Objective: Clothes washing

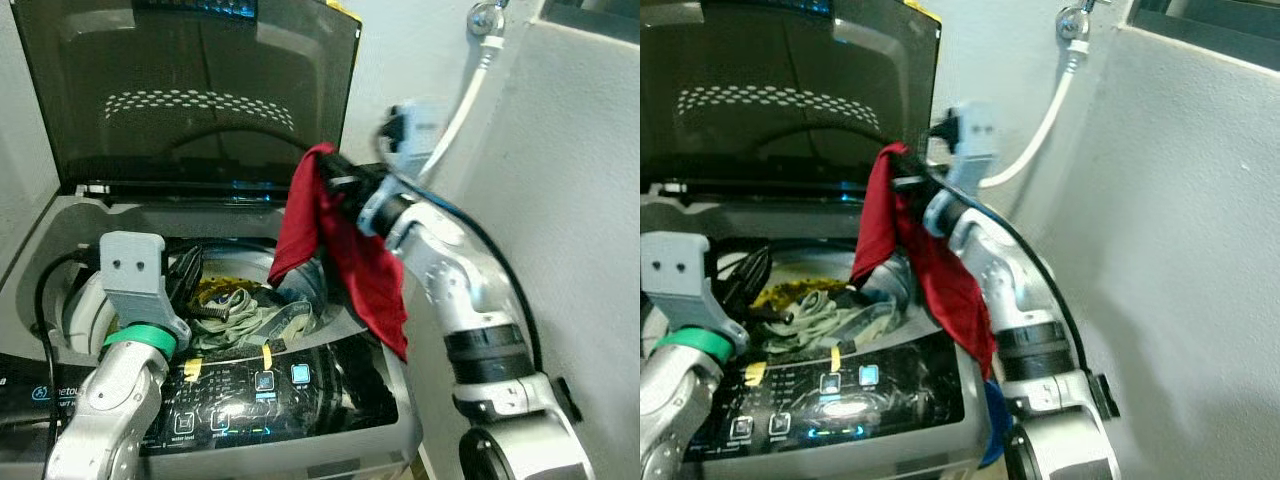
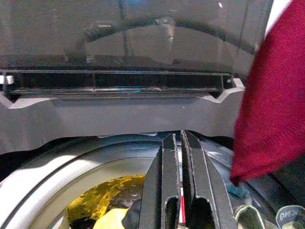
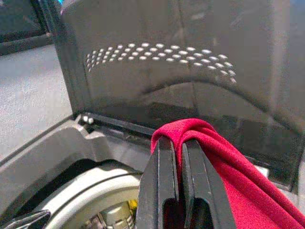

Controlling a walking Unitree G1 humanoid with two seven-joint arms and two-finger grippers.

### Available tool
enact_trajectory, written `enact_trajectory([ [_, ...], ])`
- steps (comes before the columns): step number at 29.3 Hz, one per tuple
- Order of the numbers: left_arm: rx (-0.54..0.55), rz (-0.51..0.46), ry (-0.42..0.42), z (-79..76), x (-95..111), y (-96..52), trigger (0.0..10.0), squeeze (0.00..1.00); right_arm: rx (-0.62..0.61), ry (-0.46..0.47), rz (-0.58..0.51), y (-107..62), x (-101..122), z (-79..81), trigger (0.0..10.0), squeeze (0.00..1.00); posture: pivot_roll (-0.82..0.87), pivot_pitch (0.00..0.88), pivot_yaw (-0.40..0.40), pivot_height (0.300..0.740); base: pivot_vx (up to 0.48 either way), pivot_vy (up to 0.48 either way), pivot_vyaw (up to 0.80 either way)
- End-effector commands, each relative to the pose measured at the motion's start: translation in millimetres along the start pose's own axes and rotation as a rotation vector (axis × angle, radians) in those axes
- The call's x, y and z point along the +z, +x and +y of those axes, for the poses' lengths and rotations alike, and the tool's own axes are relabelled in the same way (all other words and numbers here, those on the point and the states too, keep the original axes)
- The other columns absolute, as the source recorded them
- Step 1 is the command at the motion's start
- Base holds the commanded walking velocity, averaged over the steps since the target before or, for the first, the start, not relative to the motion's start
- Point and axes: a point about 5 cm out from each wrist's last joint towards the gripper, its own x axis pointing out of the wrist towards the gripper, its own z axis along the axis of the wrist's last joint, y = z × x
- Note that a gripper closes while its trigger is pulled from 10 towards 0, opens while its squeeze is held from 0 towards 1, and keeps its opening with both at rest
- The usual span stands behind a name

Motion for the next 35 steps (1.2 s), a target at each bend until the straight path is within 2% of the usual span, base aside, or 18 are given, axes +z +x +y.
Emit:
enact_trajectory([
  [1, -0.018, 0.005, 0.023, -1.8, -2, 3.1, 10.0, 0.0, 0.113, 0.074, -0.176, 15.6, 49, 20.4, 10.0, 0.0, 0.06, 0.0, -0.033, 0.74, 0.0, 0.0, 0.0],
  [2, -0.023, -0.003, 0.034, -0.6, 0, 5.8, 10.0, 0.0, 0.215, 0.246, -0.387, 23.0, 100, 34.5, 10.0, 0.0, 0.07, 0.0, -0.037, 0.74, 0.0, 0.0, 0.0],
  [4, -0.023, -0.003, 0.034, -0.6, 0, 5.8, 10.0, 0.0, 0.215, 0.246, -0.387, 23.0, 100, 34.5, 10.0, 0.0, 0.07, 0.0, -0.037, 0.74, 0.0, 0.0, 0.0],
  [5, -0.025, -0.017, 0.043, 1.2, 2, 7.8, 10.0, 0.0, 0.276, 0.425, -0.56, 23.4, 145, 38.4, 10.0, 0.0, 0.07, 0.0, -0.043, 0.74, 0.0, 0.0, 0.0],
  [6, -0.032, -0.029, 0.054, 2.7, 5, 7.6, 10.0, 0.0, 0.263, 0.533, -0.666, 22.0, 174, 33.6, 10.0, 0.0, 0.08, 0.0, -0.045, 0.74, 0.0, 0.0, 0.0],
  [7, -0.035, -0.035, 0.059, 3.6, 7, 7.0, 10.0, 0.0, 0.228, 0.573, -0.706, 20.6, 186, 27.3, 10.0, 0.0, 0.08, 0.0, -0.045, 0.74, 0.0, 0.0, 0.0],
  [12, -0.037, -0.034, 0.077, 4.7, 8, 5.3, 10.0, 0.0, 0.206, 0.656, -0.758, 15.6, 203, 17.1, 10.0, 0.0, 0.09, 0.0, -0.05, 0.74, 0.0, 0.0, 0.0],
  [15, -0.042, -0.029, 0.086, 4.8, 7, 5.1, 10.0, 0.0, 0.196, 0.611, -0.744, 13.1, 209, 14.5, 10.0, 0.0, 0.1, 0.0, -0.051, 0.74, 0.0, 0.0, 0.0],
  [17, -0.058, -0.019, 0.104, 5.3, 7, 4.2, 10.0, 0.0, 0.186, 0.478, -0.57, 26.2, 184, 17.2, 10.0, 0.0, 0.09, 0.0, -0.047, 0.74, 0.0, 0.0, 0.0],
  [19, -0.058, -0.019, 0.104, 5.3, 7, 4.2, 10.0, 0.0, 0.186, 0.478, -0.57, 26.2, 184, 17.2, 10.0, 0.0, 0.09, 0.0, -0.047, 0.74, 0.0, 0.0, 0.0],
  [20, -0.078, 0.0, 0.119, 5.1, 6, 3.6, 10.0, 0.0, 0.148, 0.333, -0.455, 34.5, 160, 17.3, 10.0, 0.0, 0.09, 0.0, -0.043, 0.74, 0.0, 0.0, 0.0],
  [21, -0.078, 0.0, 0.119, 5.1, 6, 3.6, 10.0, 0.0, 0.148, 0.333, -0.455, 34.5, 160, 17.3, 10.0, 0.0, 0.09, 0.0, -0.043, 0.74, 0.0, 0.0, 0.0],
  [23, -0.111, 0.043, 0.157, 4.7, 4, 2.3, 10.0, 0.0, 0.085, 0.127, -0.325, 43.9, 129, 14.7, 10.0, 0.0, 0.09, 0.0, -0.038, 0.74, 0.0, 0.0, 0.0],
  [24, -0.14, 0.067, 0.177, 3.0, 3, 0.8, 10.0, 0.0, 0.055, 0.072, -0.277, 46.9, 112, 11.4, 10.0, 0.0, 0.09, 0.0, -0.033, 0.74, 0.0, 0.0, 0.0],
  [28, -0.249, 0.117, 0.186, -5.0, 7, -5.1, 10.0, 0.0, 0.053, 0.07, -0.178, 49.6, 77, 7.8, 10.0, 0.0, 0.1, 0.0, -0.032, 0.74, 0.0, 0.0, 0.0],
  [31, -0.295, 0.133, 0.211, -7.1, 10, -7.5, 10.0, 0.0, 0.078, 0.083, -0.122, 49.5, 66, 8.0, 10.0, 0.0, 0.11, 0.0, -0.032, 0.74, 0.0, 0.0, 0.0],
  [33, -0.394, 0.158, 0.243, -10.4, 18, -13.5, 10.0, 0.0, 0.175, 0.027, 0.037, 45.0, 41, 9.2, 10.0, 0.0, 0.11, 0.0, -0.03, 0.74, 0.0, 0.0, 0.0],
  [35, -0.489, 0.181, 0.275, -13.2, 25, -20.2, 10.0, 0.0, 0.315, -0.1, 0.201, 34.2, 16, 14.1, 10.0, 0.0, 0.11, 0.0, -0.024, 0.74, 0.0, 0.0, 0.0],
])
